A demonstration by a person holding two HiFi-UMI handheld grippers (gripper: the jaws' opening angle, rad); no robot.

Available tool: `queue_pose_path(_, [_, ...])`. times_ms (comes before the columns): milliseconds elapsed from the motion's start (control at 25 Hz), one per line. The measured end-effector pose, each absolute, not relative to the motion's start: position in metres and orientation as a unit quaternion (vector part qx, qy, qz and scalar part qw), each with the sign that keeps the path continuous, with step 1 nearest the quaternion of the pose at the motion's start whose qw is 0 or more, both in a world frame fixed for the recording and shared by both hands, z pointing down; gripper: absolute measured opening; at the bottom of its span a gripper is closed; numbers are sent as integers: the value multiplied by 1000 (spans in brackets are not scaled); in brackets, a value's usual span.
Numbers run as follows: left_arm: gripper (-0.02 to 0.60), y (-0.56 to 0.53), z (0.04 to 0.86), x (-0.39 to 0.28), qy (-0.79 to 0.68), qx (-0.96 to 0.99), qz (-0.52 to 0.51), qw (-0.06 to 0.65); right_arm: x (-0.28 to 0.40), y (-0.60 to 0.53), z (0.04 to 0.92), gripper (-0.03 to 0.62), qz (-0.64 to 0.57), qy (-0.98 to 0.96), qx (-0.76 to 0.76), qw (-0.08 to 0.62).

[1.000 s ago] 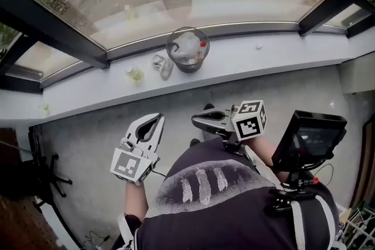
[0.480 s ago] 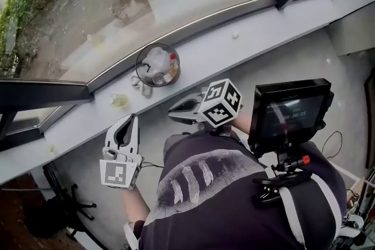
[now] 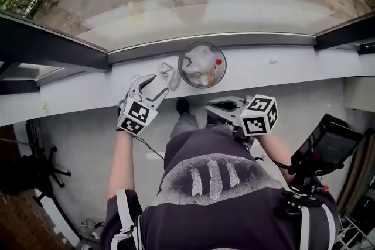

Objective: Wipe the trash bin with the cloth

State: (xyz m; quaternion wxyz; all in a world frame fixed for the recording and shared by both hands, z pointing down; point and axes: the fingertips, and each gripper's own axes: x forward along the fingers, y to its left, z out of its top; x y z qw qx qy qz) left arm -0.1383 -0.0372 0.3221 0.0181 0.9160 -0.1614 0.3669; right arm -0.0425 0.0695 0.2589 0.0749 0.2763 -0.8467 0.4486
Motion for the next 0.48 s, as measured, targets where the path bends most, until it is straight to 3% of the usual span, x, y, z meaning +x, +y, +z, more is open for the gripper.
queue_pose_path(120, [370, -62, 374, -144, -132, 895, 426, 17, -51, 55, 264, -2, 453, -836, 292, 103])
queue_pose_path(160, [399, -66, 396, -145, -117, 885, 450, 16, -50, 52, 268, -2, 452, -832, 301, 115])
queue_pose_path(280, [433, -79, 466, -146, -71, 855, 514, 21, -39, 37, 290, -2, 461, -814, 328, 130])
queue_pose_path(480, [434, -87, 551, -131, -15, 826, 563, 31, 1, 14, 337, -2, 473, -786, 368, 154])
